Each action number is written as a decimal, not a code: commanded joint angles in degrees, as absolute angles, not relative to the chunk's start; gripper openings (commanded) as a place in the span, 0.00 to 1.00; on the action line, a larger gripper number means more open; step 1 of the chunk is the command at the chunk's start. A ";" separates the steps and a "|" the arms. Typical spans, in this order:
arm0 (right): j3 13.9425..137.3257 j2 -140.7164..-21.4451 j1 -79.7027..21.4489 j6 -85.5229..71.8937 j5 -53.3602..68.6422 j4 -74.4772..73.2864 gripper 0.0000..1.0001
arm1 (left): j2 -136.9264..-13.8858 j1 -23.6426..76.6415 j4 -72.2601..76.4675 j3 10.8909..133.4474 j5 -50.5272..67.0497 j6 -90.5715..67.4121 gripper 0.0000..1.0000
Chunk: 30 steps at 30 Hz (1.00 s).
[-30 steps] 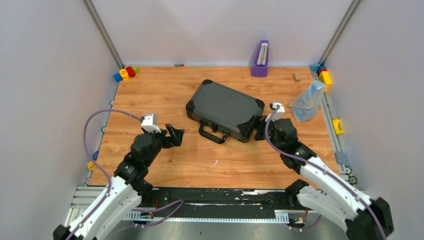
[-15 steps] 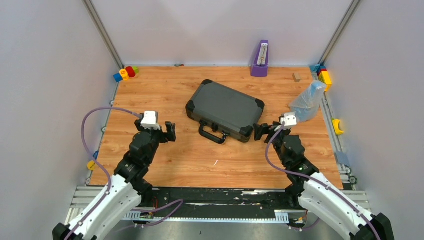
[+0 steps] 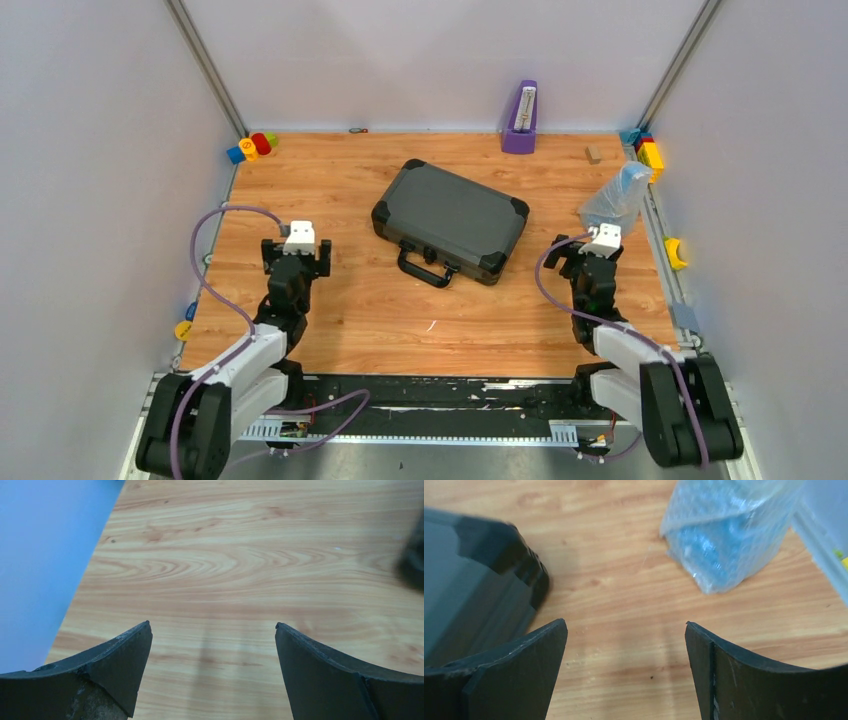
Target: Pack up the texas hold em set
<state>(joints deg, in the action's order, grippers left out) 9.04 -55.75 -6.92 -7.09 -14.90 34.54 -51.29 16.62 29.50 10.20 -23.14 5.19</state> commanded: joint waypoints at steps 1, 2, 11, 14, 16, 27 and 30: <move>8.99 -65.35 -6.43 -5.86 -14.94 51.33 0.90 | -55.56 9.72 43.17 10.07 -16.60 4.22 1.00; 10.36 -66.62 -5.79 -5.60 -14.76 50.21 0.89 | -56.69 8.76 46.70 9.91 -16.21 4.26 1.00; 18.67 -74.45 -2.75 -1.23 -4.55 43.39 0.82 | -66.01 7.65 58.06 8.91 -10.39 6.68 0.99; 13.69 -78.32 -2.75 1.17 -6.42 58.43 0.86 | -72.03 7.65 63.48 8.97 -9.78 7.86 0.98; 13.88 -78.38 -1.41 -2.27 -7.72 57.25 0.88 | -76.72 7.65 68.31 9.33 -10.78 7.93 0.99; 12.00 -79.11 2.88 -5.42 -3.46 59.54 1.00 | -80.66 7.30 71.21 9.97 -13.94 6.33 1.00; 12.20 -79.19 2.90 -5.41 -3.25 58.90 1.00 | -80.77 7.21 71.09 10.02 -13.97 6.25 1.00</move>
